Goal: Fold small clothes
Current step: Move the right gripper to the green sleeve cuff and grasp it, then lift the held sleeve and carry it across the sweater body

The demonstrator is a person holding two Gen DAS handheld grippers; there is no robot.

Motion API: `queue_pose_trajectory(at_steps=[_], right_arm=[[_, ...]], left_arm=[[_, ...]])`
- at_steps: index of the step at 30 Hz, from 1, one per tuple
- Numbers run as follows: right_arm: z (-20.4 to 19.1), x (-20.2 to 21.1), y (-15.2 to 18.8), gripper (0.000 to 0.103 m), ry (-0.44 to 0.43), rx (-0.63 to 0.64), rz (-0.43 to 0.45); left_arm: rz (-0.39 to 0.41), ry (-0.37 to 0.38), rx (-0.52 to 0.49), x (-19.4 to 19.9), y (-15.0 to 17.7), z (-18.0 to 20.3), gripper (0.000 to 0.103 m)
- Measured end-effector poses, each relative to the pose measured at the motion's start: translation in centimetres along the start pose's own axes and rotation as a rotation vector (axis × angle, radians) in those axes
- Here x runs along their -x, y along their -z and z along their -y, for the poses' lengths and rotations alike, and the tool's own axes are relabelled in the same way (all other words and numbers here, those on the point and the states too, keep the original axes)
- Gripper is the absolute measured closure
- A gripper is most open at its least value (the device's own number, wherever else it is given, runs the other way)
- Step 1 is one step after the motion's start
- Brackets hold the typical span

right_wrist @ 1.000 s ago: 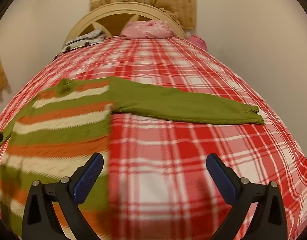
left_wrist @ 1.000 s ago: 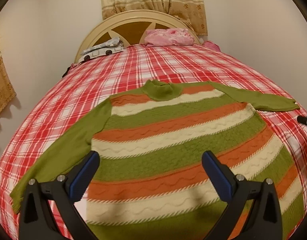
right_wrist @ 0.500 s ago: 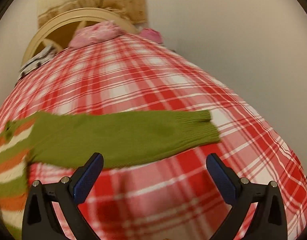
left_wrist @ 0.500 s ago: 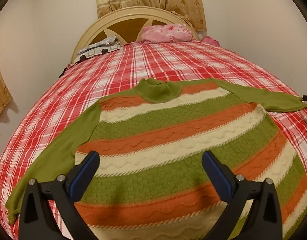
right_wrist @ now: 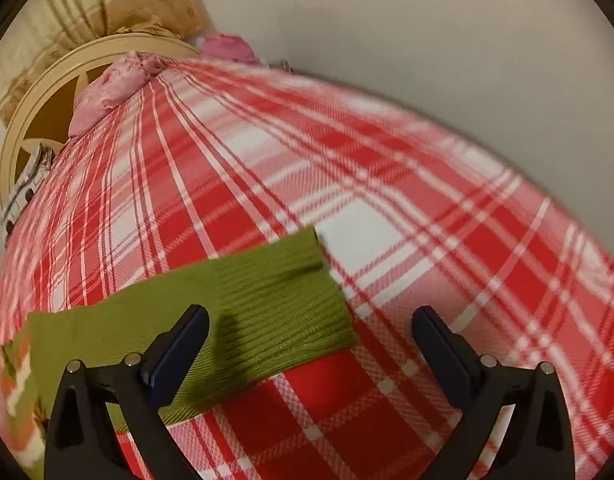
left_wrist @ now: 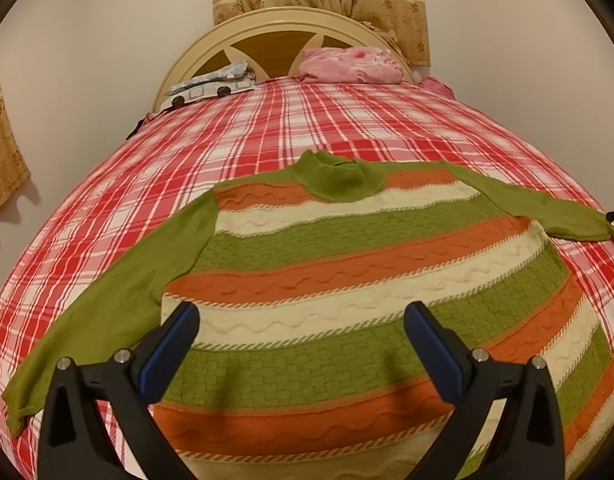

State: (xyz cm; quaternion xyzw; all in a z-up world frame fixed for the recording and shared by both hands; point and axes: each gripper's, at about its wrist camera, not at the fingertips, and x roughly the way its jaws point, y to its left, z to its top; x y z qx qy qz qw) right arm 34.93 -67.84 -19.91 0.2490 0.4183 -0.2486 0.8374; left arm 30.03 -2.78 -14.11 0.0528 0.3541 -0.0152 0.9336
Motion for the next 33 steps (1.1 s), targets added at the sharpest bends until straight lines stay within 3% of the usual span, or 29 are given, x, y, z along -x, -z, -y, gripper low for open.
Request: queue_pose_trajectory(at_steps=[1,2,3,6,8,11,20,33], right_arm=[[-0.4,0.0,0.0,0.008,0.001,0.024,0.008],[-1.1,0.0,0.1,0.024,0.0,0.058,0.012],[-1.8,0.0,0.2,0.031,0.004,0.091,0.01],[-3.1,-0.1,0.4,0.038,-0.019,0.137,0.0],[-3.5,-0.1,0.3,0.06,-0.028,0.156,0.001],[-3.9,0.0,0.2,0.078,-0.081,0.152,-0.013],[-9.2,3.3,1.1,0.08,-0.26,0.194,0.005],[-24.5,12.1,1.6,0.084,-0.514,0.366,0.102]], left_arm=[[-0.002,-0.003,0.001,0.0,0.1,-0.1,0.0],[-0.005,-0.005,0.002,0.0,0.2,-0.2,0.0],[-0.007,-0.004,0.004,0.0,0.2,-0.4,0.0],[-0.02,-0.001,0.015,-0.1,0.5,-0.7,0.0],[-0.019,-0.001,0.019,0.1,0.7,-0.9,0.0],[-0.02,-0.007,0.023,0.3,0.9,-1.3,0.0],[-0.027,0.002,0.048,0.4,1.3,-2.2,0.0],[-0.026,0.016,0.089,1.2,2.1,-3.8,0.0]])
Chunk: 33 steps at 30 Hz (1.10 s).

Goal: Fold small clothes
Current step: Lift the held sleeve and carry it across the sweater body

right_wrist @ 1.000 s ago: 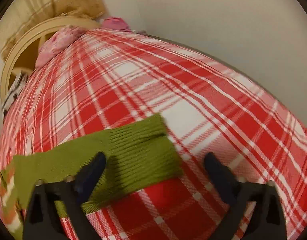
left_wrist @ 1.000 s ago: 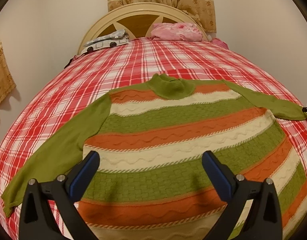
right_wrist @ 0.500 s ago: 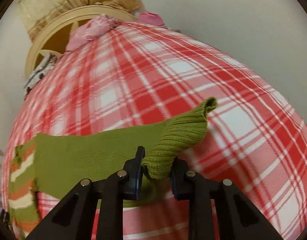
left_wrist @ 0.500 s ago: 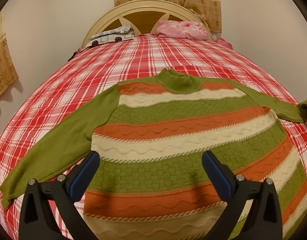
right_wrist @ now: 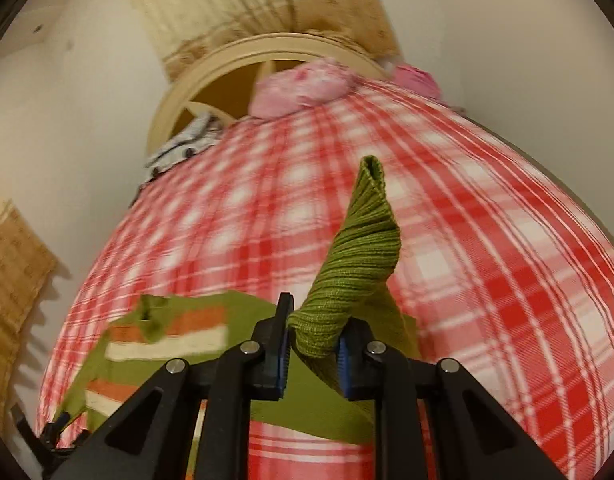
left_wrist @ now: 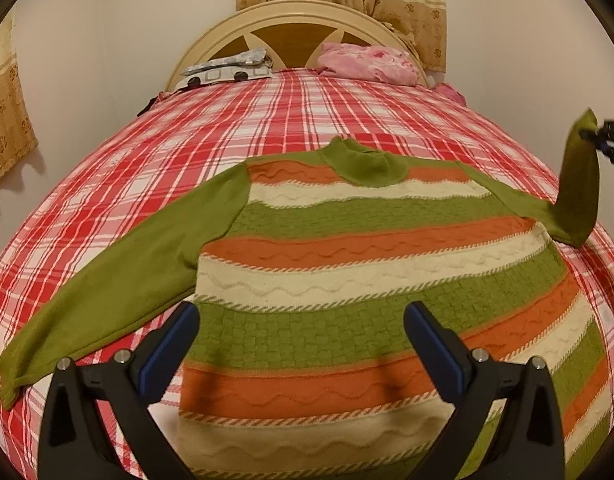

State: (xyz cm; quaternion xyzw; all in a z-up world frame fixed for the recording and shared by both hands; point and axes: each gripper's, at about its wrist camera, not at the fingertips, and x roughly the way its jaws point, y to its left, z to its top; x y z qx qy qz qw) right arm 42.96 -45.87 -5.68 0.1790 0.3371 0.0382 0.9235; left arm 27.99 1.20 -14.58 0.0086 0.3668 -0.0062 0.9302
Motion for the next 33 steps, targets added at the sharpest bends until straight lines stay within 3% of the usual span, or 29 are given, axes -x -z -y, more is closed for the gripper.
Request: queue_pose_trajectory(at_steps=[17,27,33], right_arm=[[-20.6,-4.1,-1.8,0.084,-0.236,0.197,-0.016],[-31.8,-8.5,3.1,0.084,-0.373,0.313,-0.11],[-34.6,-12.7,8.5,0.084,-0.387,0.347,-0.193]], left_arm=[[0.019,0.012,0.116,0.5,0.9,-4.9,0.0],[0.031,-0.021,0.138,0.5,1.7,-7.6,0.0],[0.027,-0.001,0.152,0.7,1.9,-8.3,0.0]])
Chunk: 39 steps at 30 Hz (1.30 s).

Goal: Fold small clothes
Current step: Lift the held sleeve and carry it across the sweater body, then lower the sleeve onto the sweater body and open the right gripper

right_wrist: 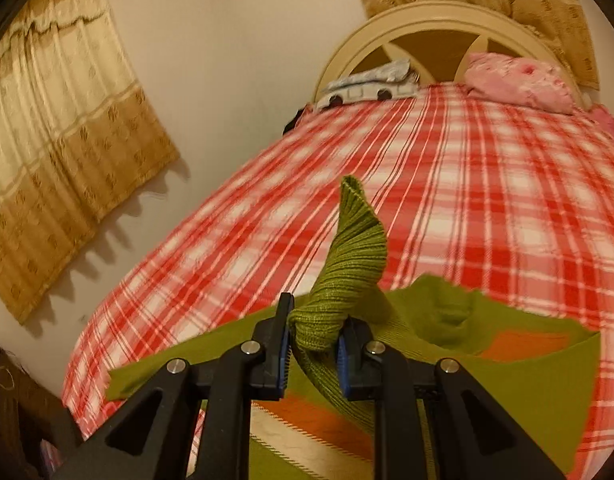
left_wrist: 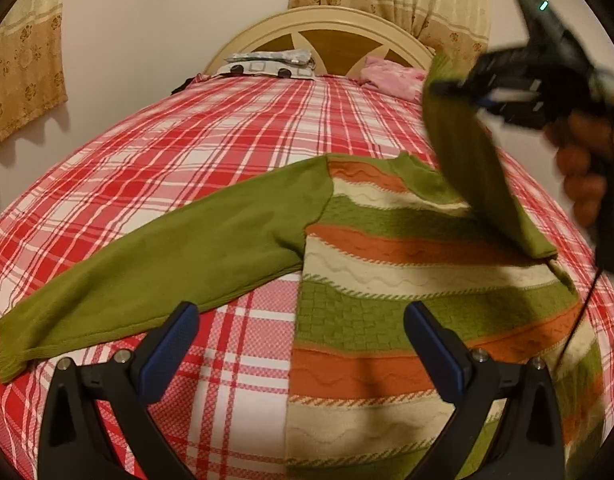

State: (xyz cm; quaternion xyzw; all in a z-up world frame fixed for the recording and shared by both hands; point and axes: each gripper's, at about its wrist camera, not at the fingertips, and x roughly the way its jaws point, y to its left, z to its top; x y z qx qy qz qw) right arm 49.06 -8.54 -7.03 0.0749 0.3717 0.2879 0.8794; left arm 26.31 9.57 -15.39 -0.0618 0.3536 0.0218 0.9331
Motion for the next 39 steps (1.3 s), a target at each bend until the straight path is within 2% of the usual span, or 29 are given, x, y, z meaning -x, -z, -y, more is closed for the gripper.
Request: queue_pose_trajectory(at_steps=[4,6,7,8,9,12,14,17,19,21,25,29,31,34,35,38,39], right_arm=[[-0.6,-3.9,3.6,0.084,-0.056,0.01,-0.09],[-1.1,-5.3,5.6,0.076,-0.101,0.035,-0.16],[-1.3,-5.4,6.4,0.053,-0.117,0.049,-0.18],[-1.3,-5.1,7.2,0.024,-0.123,0.061,-0.187],[-1.4,-4.7,7.8,0.018,-0.122,0.075,-0.183],[-0.1,-2.5,9.0,0.018,-0.099,0.058,-0.163],[1.8,-0.6,9.7,0.018,-0.052,0.007,-0.147],[4.6,2.6,11.1,0.018,0.095,-0.042,-0.123],[5.3,4.5,11.8,0.018,0.155,-0.049,-0.1],[5.8,6.0,12.7,0.018,0.179,-0.051,-0.077],[5.3,7.1,14.7,0.018,0.208,-0.023,-0.063],[5.2,5.6,16.2,0.018,0.197,0.02,-0.121],[6.2,5.5,15.9,0.018,0.166,0.011,-0.116],[10.4,5.8,14.7,0.018,0.179,-0.113,-0.104],[11.9,5.8,14.6,0.018,0.207,-0.147,-0.117],[16.5,6.3,14.6,0.018,0.387,-0.204,-0.135],[17.9,6.9,14.7,0.018,0.38,-0.242,-0.119]], left_arm=[[0.013,-0.016,-0.031,0.2,-0.1,0.6,0.0],[0.014,-0.018,-0.031,0.3,-0.1,0.5,0.0],[0.015,-0.019,-0.029,0.2,-0.2,0.5,0.0],[0.016,-0.022,-0.029,0.2,-0.3,0.5,0.0],[0.016,-0.024,-0.031,0.2,-0.4,0.5,0.0],[0.018,-0.035,-0.052,-0.1,-0.8,0.9,0.0],[0.022,-0.047,-0.076,-0.5,-1.2,1.3,0.0],[0.024,-0.032,-0.085,-1.4,-2.6,1.7,0.0],[0.008,-0.013,-0.085,-2.3,-3.7,1.9,0.0],[-0.005,0.03,-0.077,-3.7,-4.8,1.9,0.0],[-0.063,0.061,-0.094,-6.4,-5.5,2.8,0.001],[-0.095,-0.051,-0.182,-8.6,-5.0,4.4,0.001],[-0.135,-0.074,-0.21,-9.5,-4.4,4.6,0.001],[-0.175,-0.091,-0.229,-10.5,-3.7,4.6,0.0],[-0.179,-0.087,-0.225,-10.6,-3.6,4.4,0.0],[-0.189,-0.081,-0.208,-10.6,-3.5,4.1,0.0],[-0.193,-0.08,-0.206,-10.8,-3.4,4.0,0.0]])
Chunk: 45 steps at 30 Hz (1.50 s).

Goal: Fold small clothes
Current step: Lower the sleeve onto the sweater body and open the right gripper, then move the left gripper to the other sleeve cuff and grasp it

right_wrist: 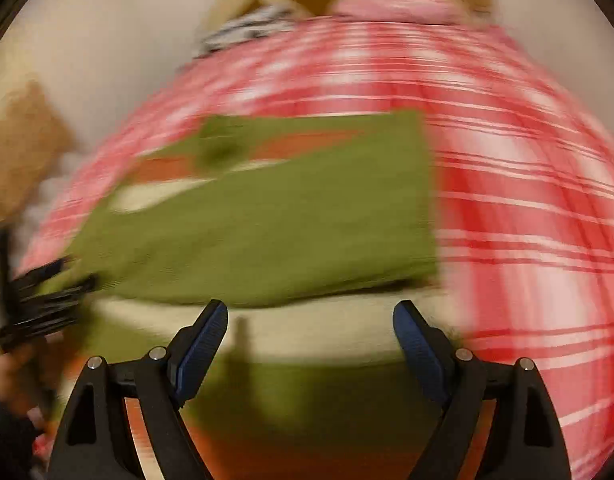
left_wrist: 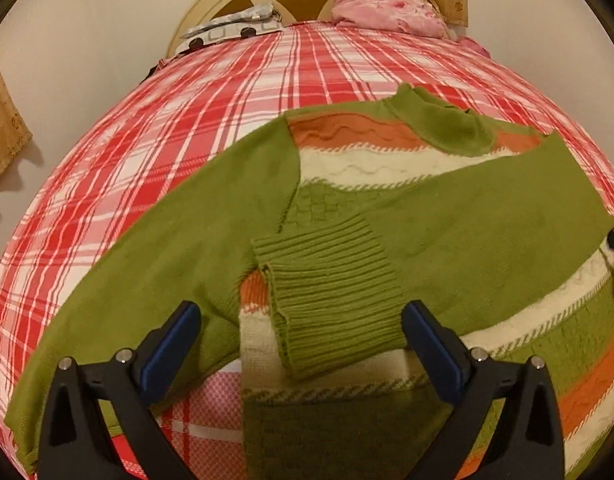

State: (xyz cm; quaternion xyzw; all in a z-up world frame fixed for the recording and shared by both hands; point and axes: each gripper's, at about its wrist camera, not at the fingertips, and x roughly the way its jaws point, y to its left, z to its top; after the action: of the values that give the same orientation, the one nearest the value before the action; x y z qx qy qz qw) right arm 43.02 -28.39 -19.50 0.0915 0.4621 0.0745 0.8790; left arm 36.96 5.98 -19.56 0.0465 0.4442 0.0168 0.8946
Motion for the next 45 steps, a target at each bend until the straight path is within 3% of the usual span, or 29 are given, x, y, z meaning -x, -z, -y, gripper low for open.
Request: queue_pose_trajectory(at_steps=[3,7,10,14,16,19,21,24,28,33,34,36,38,41,44,45], right_arm=[[2.2,0.8,-0.3,0.018,-0.085,-0.081,0.015],[0.7,1.6,-0.5,0.018,-0.048,-0.058,0.011],[-1.1,3.1,-1.2,0.018,-0.038,-0.015,0.065],[-3.8,3.0,-2.9,0.018,-0.043,0.079,0.125],[-3.3,1.0,-3.6,0.018,-0.047,0.058,0.092],[-1.4,-2.3,-2.5,0.018,-0.018,-0.009,-0.028],[-2.2,-1.6,-1.3,0.018,-0.005,0.07,-0.002],[-4.1,-1.0,-1.1,0.017,0.066,0.143,-0.036],[-7.3,-0.3,-2.4,0.017,-0.067,0.119,-0.02],[-14.4,-3.0,-1.3,0.017,-0.2,0.256,-0.058],[-15.3,-4.0,-0.6,0.017,-0.211,0.264,-0.097],[-16.8,-3.7,0.8,0.017,-0.139,0.332,-0.062],[-18.0,-2.9,2.0,0.017,-0.119,0.401,-0.067],[-18.9,-1.6,2.2,0.017,-0.192,0.416,-0.059],[-19.9,-1.5,1.6,0.017,-0.152,0.425,0.013],[-20.1,-2.3,1.6,0.017,-0.162,0.409,-0.019]], left_arm=[[-0.008,0.014,0.02,-0.2,-0.1,-0.3,0.0],[0.008,0.0,0.02,0.5,-0.1,-0.5,0.0],[0.042,-0.033,0.017,1.2,0.2,-0.9,0.0],[0.004,-0.012,0.066,0.5,0.3,-2.0,0.0],[-0.003,-0.003,0.083,0.3,0.3,-2.3,0.0],[-0.006,0.001,0.067,0.3,0.7,-2.1,0.0],[0.0,0.009,0.059,0.4,1.0,-2.3,0.0],[0.002,0.038,0.081,0.3,1.2,-2.8,0.0],[0.041,0.03,0.107,1.7,1.4,-3.3,0.0],[0.091,0.009,0.148,4.5,3.0,-5.6,0.0],[0.099,-0.004,0.159,5.3,3.7,-6.5,0.0],[0.127,-0.039,0.182,7.0,5.1,-8.6,0.0],[0.149,-0.084,0.211,8.6,6.6,-10.8,0.0],[0.166,-0.178,0.242,10.3,9.3,-13.9,0.0],[0.149,-0.264,0.288,11.3,11.6,-17.1,0.0],[0.142,-0.305,0.321,11.8,12.7,-18.7,0.0]])
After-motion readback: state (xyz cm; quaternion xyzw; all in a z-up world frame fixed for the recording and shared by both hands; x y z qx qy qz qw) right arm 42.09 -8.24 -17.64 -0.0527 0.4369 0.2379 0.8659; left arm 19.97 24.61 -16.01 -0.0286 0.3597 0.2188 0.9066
